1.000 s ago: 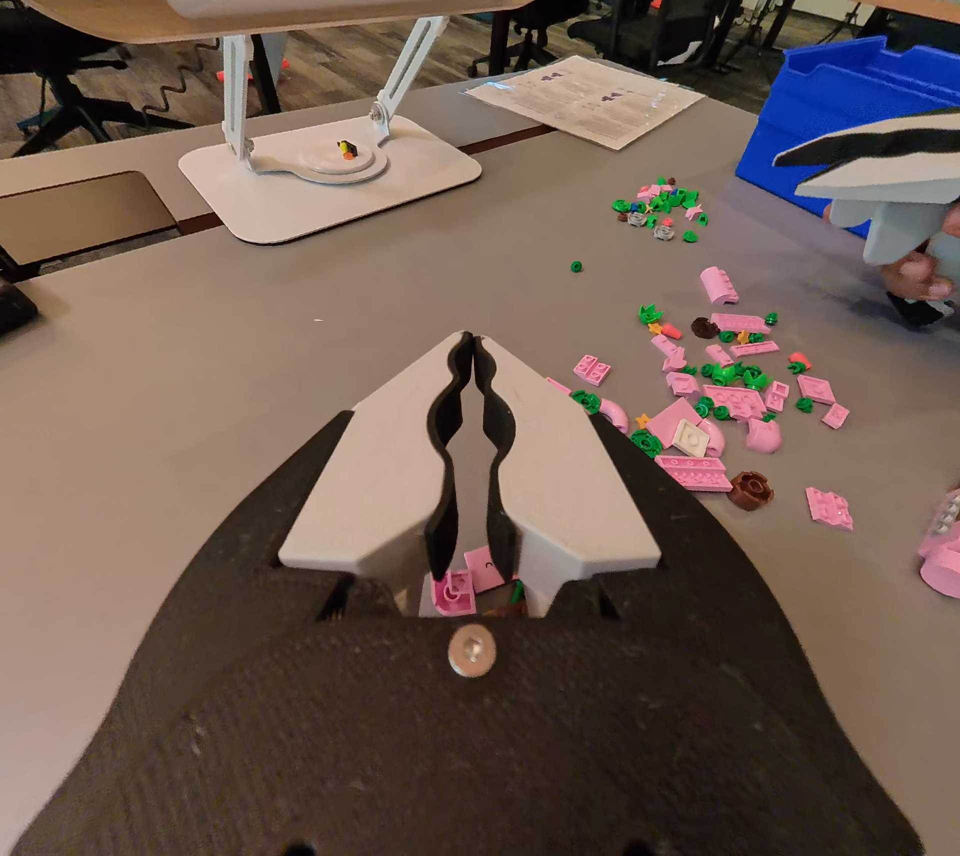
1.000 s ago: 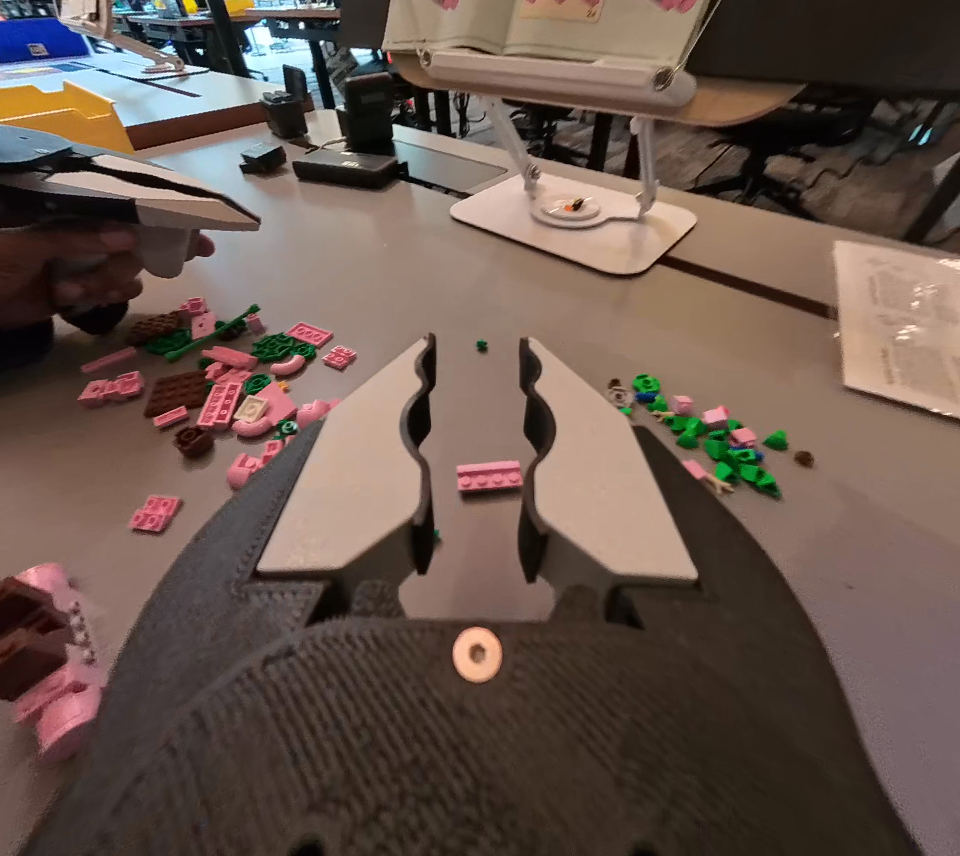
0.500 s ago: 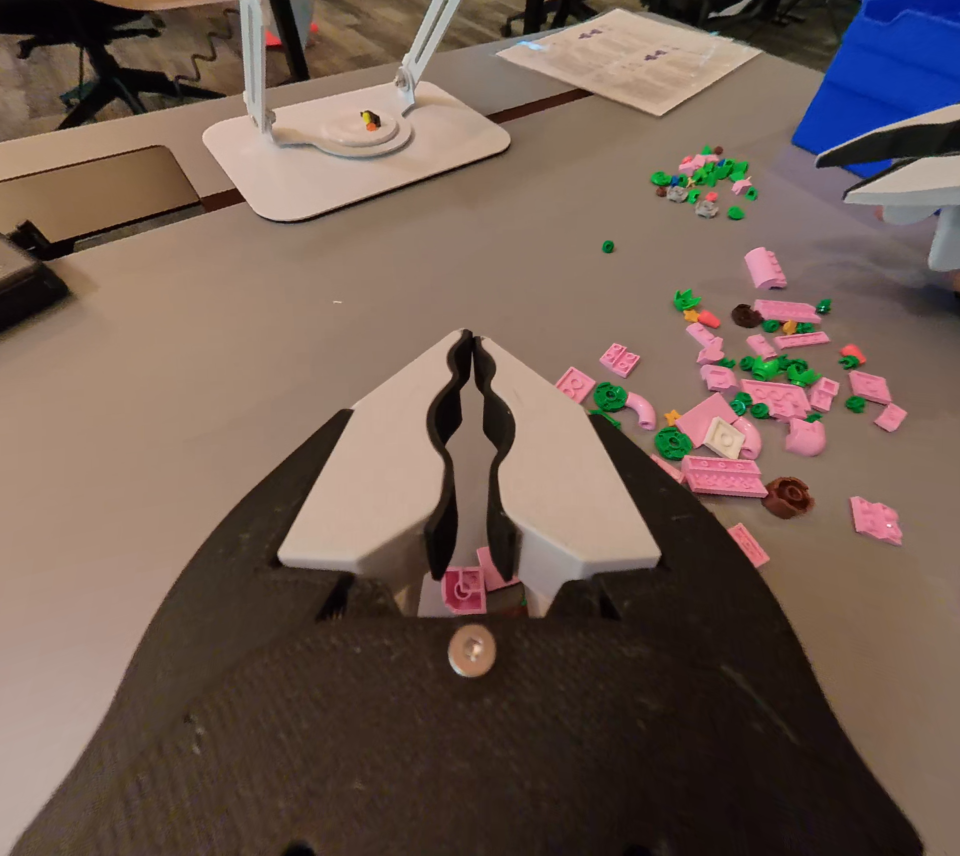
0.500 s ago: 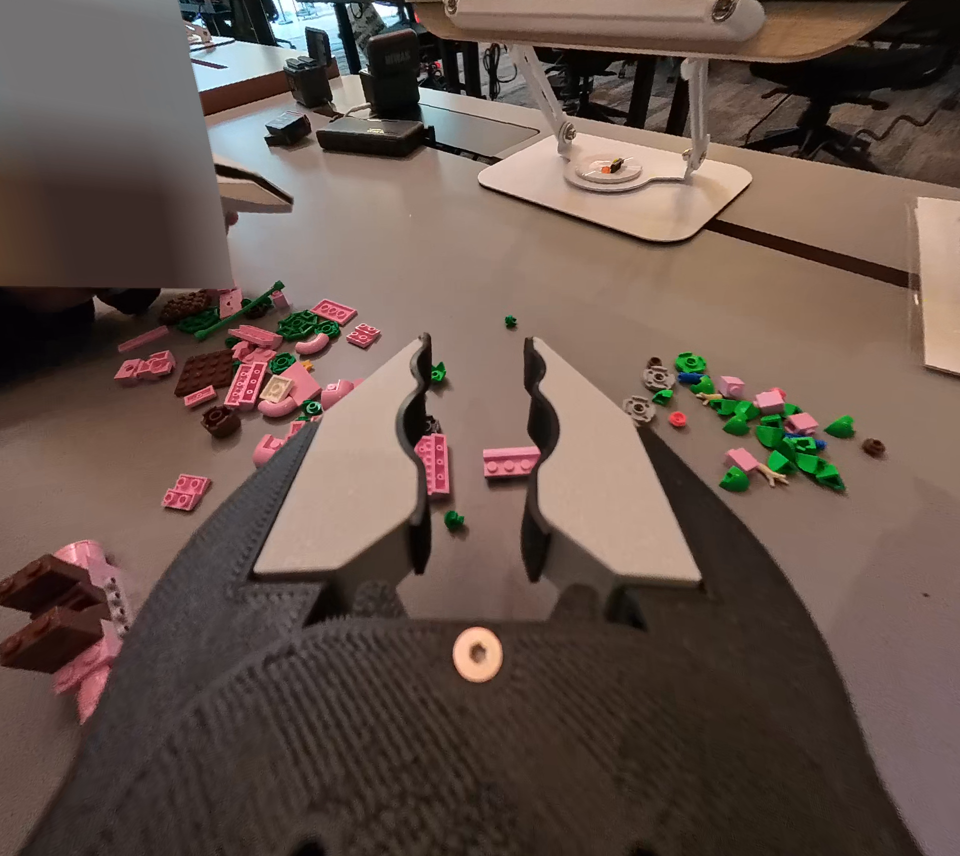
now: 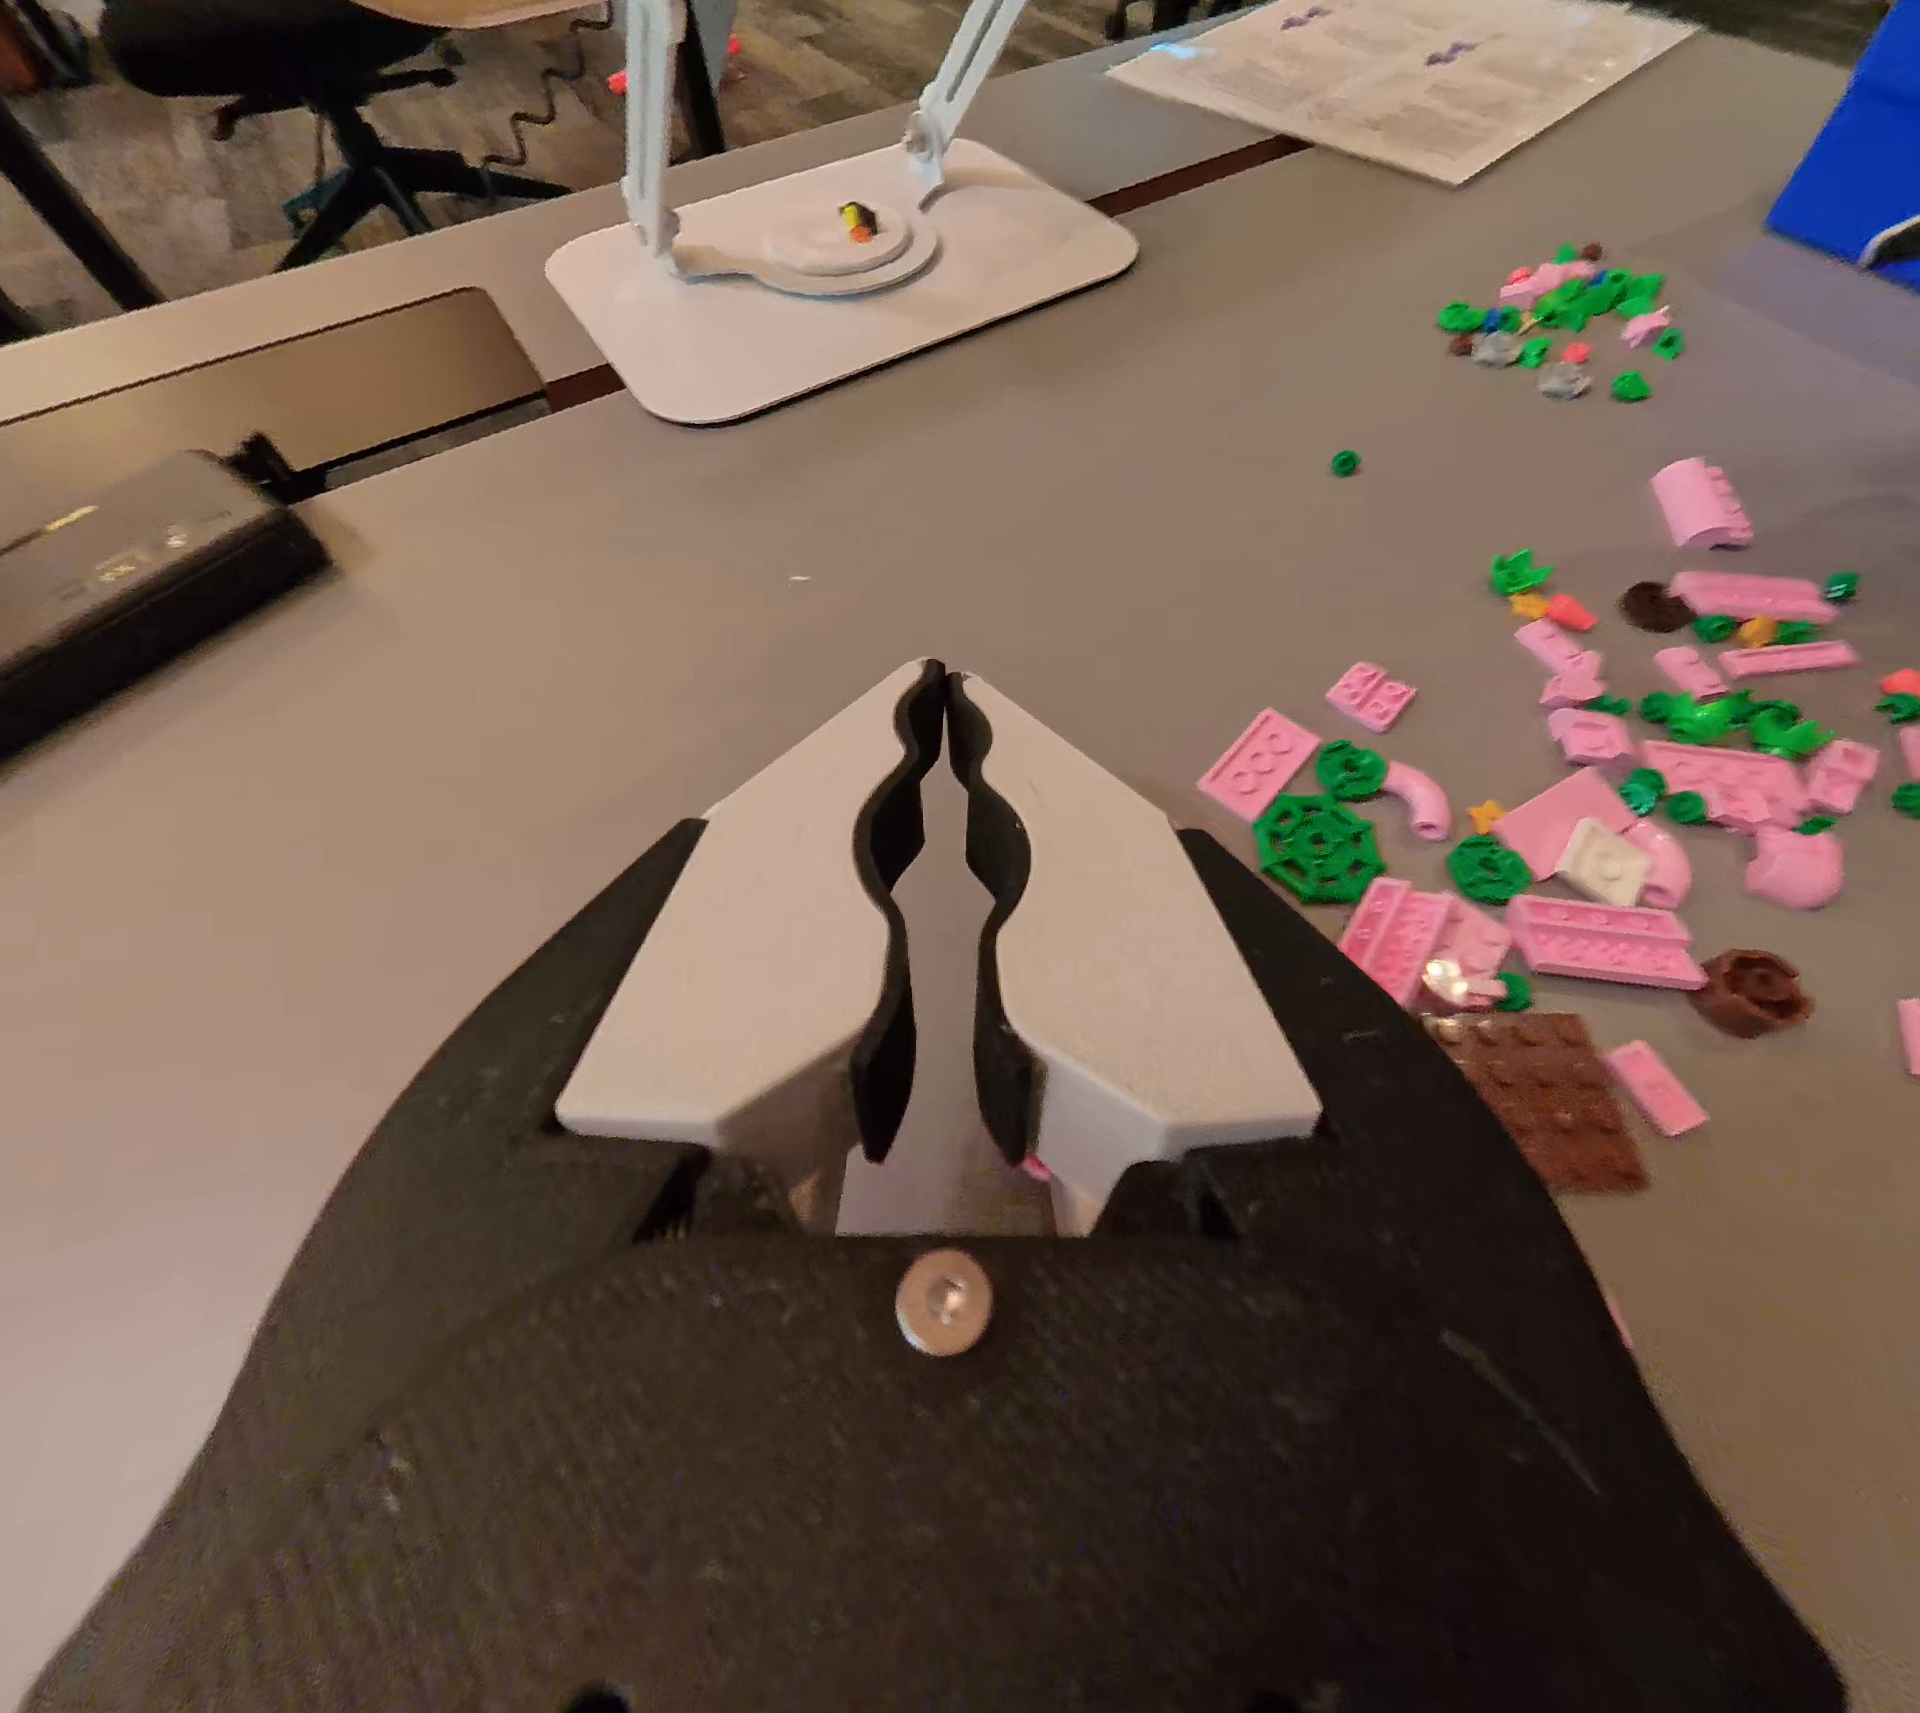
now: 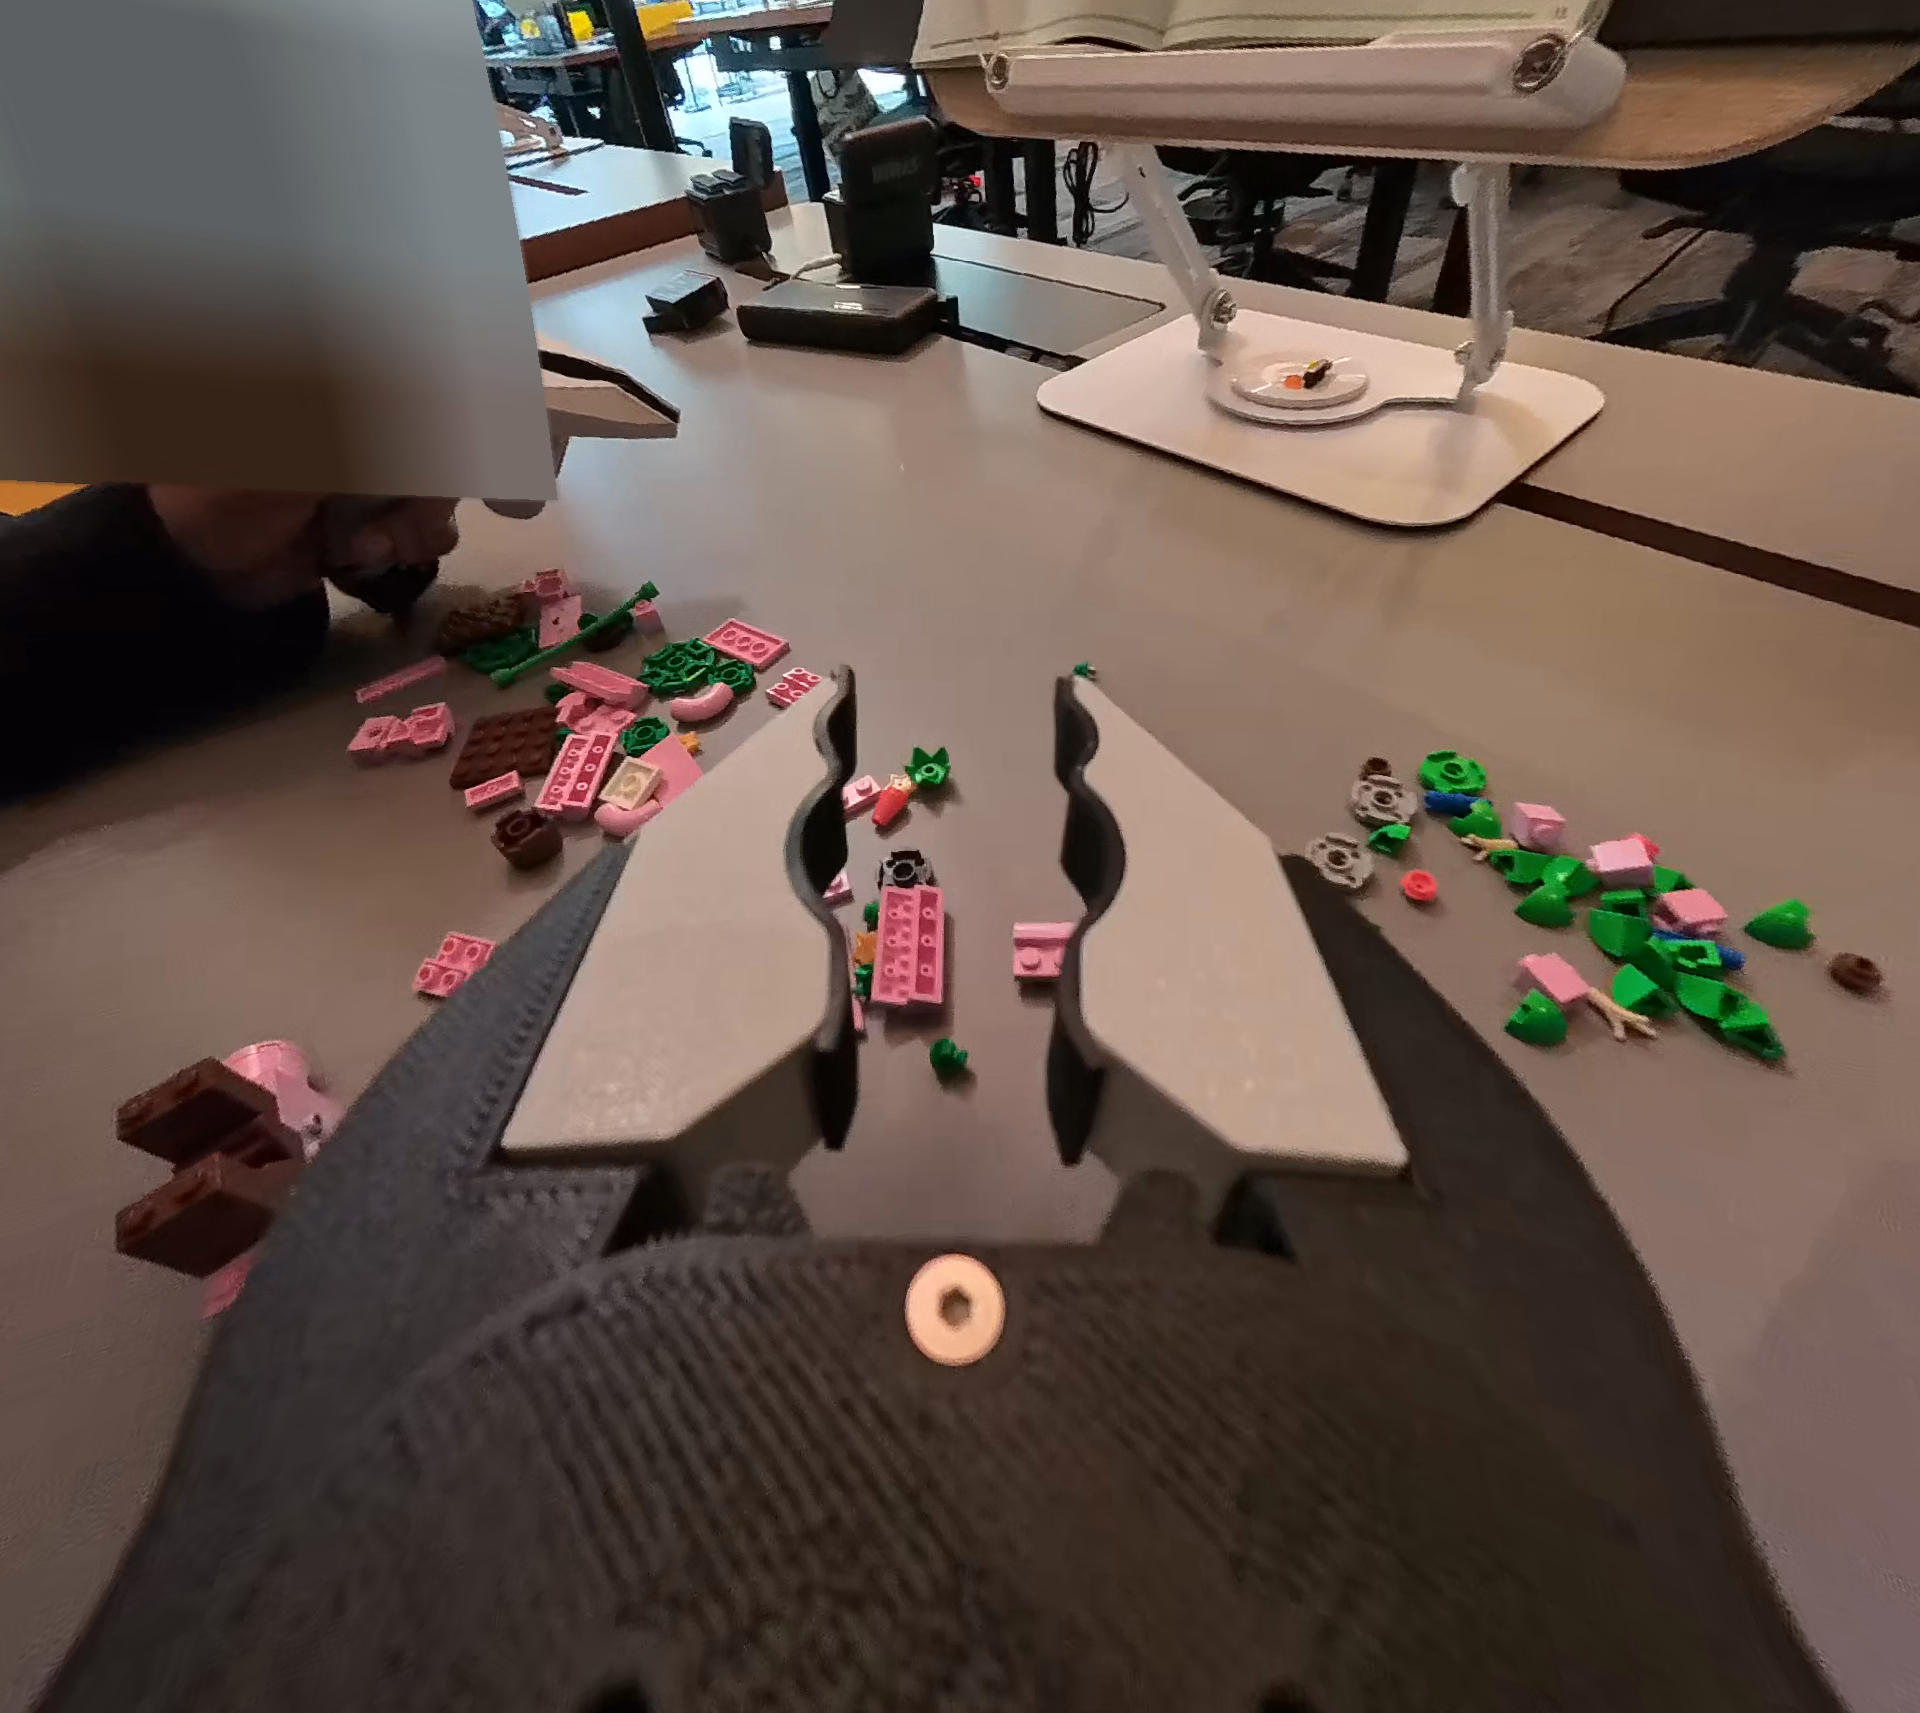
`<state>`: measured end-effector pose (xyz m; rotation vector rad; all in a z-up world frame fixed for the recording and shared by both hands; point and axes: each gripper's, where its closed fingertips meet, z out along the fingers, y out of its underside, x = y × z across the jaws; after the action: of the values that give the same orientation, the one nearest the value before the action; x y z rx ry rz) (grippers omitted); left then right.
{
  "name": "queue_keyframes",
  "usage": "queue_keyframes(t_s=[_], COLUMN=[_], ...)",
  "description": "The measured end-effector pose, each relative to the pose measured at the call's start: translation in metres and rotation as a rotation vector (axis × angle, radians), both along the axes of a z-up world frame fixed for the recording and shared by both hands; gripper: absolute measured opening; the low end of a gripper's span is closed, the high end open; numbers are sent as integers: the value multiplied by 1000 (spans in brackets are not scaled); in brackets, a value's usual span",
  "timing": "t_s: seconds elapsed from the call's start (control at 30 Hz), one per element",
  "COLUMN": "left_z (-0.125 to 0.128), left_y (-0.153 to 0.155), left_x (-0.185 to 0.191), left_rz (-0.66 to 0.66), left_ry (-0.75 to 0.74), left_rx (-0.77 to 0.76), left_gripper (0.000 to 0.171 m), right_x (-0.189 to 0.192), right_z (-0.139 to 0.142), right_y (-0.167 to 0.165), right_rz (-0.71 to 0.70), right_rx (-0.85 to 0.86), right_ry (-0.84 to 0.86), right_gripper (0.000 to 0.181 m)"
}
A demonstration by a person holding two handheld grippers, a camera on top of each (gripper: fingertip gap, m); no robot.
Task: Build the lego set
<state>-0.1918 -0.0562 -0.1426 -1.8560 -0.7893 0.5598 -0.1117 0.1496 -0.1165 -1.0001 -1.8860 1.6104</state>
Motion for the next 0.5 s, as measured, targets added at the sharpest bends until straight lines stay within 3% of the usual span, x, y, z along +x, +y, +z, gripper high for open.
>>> queue_keyframes(t_s=[0.1, 0.2, 0.3, 0.37, 0.5], left_z=[4, 11, 19, 20, 8], left_y=[-8, -2, 15, 31, 51], left_x=[-3, 6, 27, 55, 99], left_rz=[8, -77, -262, -462, -714], left_ry=[12, 1, 11, 3, -39], left_rx=[3, 54, 89, 104, 35], left_gripper=[0, 0, 0, 0, 0], right_x=[0, 1, 0, -2, -2], right_z=[5, 14, 17, 15, 14], right_y=[2, 5, 10, 12, 9], right_rz=[-14, -23, -42, -57, -51], right_rx=[-16, -48, -40, -10, 5], right_ry=[7, 22, 47, 57, 61], right_gripper=[39, 38, 37, 37, 36])
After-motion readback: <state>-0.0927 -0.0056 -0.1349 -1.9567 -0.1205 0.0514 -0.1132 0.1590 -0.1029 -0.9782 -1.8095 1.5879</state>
